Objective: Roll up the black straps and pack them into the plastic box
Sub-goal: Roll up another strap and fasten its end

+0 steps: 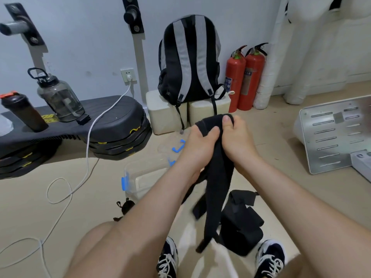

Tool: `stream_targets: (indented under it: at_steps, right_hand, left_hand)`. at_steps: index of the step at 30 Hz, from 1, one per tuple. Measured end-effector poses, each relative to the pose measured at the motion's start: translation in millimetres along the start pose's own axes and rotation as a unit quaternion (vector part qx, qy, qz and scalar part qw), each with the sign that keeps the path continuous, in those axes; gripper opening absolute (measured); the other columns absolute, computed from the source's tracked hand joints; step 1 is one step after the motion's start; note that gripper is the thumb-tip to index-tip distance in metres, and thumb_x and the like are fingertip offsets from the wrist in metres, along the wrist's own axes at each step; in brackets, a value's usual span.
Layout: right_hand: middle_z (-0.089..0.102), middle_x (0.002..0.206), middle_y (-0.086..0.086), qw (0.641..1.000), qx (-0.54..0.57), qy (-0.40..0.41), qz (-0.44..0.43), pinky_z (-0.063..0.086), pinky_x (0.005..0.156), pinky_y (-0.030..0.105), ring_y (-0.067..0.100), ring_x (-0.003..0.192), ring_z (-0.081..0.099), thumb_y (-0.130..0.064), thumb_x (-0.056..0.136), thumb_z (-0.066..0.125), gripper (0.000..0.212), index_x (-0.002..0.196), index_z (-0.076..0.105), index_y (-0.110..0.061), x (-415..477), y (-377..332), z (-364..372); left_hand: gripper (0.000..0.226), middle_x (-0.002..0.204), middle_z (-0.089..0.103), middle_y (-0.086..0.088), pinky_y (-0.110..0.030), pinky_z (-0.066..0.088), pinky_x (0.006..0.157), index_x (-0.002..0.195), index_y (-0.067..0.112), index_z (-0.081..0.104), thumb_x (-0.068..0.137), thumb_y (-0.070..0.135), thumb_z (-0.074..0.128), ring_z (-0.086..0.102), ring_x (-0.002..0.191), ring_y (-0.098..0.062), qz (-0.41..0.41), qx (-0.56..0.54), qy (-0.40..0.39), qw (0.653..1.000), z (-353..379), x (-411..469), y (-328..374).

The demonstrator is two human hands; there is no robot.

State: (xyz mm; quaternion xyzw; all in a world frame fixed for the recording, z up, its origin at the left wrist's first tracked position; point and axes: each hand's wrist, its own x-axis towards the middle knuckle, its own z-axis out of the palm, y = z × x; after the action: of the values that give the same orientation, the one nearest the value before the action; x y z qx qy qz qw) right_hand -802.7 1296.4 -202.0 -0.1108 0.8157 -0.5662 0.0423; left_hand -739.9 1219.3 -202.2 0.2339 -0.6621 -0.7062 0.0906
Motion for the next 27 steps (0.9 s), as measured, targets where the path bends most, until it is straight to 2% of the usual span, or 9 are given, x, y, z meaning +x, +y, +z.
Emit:
stream_targets:
  at_steps: [5,7,10,13,16,19,21,24,27]
  right_hand:
    - [0.036,0.145,0.006,0.996,-0.046,-0.08,-0.018,0.039,0.105,0.035,0.019,0.126,0.045,-0.039,0.102,0.045,0.055,0.15,0.025,-0.022,-9,-6,-3]
    - [0.037,0.142,0.0,0.987,-0.049,-0.143,-0.056,0.041,0.1,0.031,0.013,0.119,0.047,-0.033,0.098,0.054,0.056,0.149,0.03,-0.029,-16,-8,-6]
    - [0.069,0.11,-0.002,0.945,0.061,-0.321,-0.021,0.053,0.086,0.024,0.008,0.099,0.066,-0.007,0.092,0.053,0.038,0.126,0.057,-0.023,-18,-12,-17]
    - [0.07,0.095,0.006,0.954,0.091,-0.284,0.015,0.054,0.077,0.026,0.016,0.088,0.069,0.001,0.092,0.054,0.029,0.118,0.06,-0.011,-12,-6,-20]
    - [0.068,0.09,0.01,0.97,0.092,-0.217,0.052,0.056,0.076,0.036,0.023,0.083,0.067,0.002,0.099,0.047,0.021,0.105,0.062,-0.012,-5,3,-17]
    - [0.07,0.084,0.006,0.947,0.104,-0.295,0.076,0.058,0.066,0.028,0.016,0.072,0.068,0.003,0.1,0.048,0.023,0.097,0.064,-0.013,1,3,-28]
    - [0.072,0.085,0.005,0.916,0.14,-0.362,0.098,0.058,0.065,0.026,0.015,0.073,0.07,0.003,0.099,0.05,0.02,0.099,0.064,-0.01,2,1,-37]
    - [0.073,0.09,0.006,0.874,0.181,-0.43,0.138,0.059,0.066,0.025,0.016,0.076,0.072,0.004,0.097,0.049,0.021,0.102,0.065,-0.008,1,-1,-46]
    - [0.074,0.092,0.009,0.881,0.218,-0.391,0.151,0.059,0.067,0.026,0.017,0.077,0.072,0.001,0.098,0.05,0.019,0.105,0.066,-0.005,1,-2,-44]
  left_hand:
    - [0.017,0.108,0.064,0.004,-0.035,0.054,0.088,0.116,0.021,0.051,0.099,0.024,0.055,0.063,0.102,-0.014,0.087,0.022,0.13,0.987,-2,3,8]
    - [0.02,0.101,0.061,0.008,-0.028,0.052,0.081,0.113,0.024,0.048,0.096,0.016,0.055,0.062,0.096,-0.013,0.13,0.057,0.172,0.975,-7,8,13]
    - [0.037,0.088,0.062,0.0,-0.031,0.053,0.06,0.12,0.023,0.051,0.087,0.009,0.06,0.064,0.076,-0.017,0.092,0.02,0.094,0.991,-14,12,18]
    - [0.011,0.082,0.059,0.001,-0.027,0.053,0.054,0.107,0.019,0.062,0.098,0.016,0.056,0.06,0.057,-0.012,0.02,-0.01,-0.03,0.999,-13,5,25]
    - [0.029,0.096,0.062,0.002,-0.032,0.057,0.077,0.121,0.019,0.064,0.101,0.011,0.045,0.064,0.08,-0.019,0.043,0.117,-0.042,0.991,-18,10,24]
    - [0.038,0.114,0.06,0.003,-0.042,0.039,0.105,0.116,0.037,0.066,0.089,0.023,0.044,0.048,0.124,-0.024,0.162,0.424,0.086,0.887,-30,21,17]
    - [0.03,0.12,0.051,0.006,-0.053,0.029,0.11,0.108,0.043,0.062,0.086,0.03,0.047,0.03,0.137,-0.025,0.136,0.454,0.101,0.874,-35,21,19]
    - [0.045,0.161,0.02,0.0,-0.06,0.016,0.117,0.131,0.041,0.052,0.088,0.027,0.051,0.001,0.15,-0.026,0.092,0.504,0.078,0.856,-49,28,17]
    - [0.055,0.156,0.03,-0.009,-0.063,0.02,0.112,0.142,0.036,0.044,0.09,0.019,0.046,0.02,0.147,-0.03,0.085,0.542,0.121,0.827,-58,32,18]
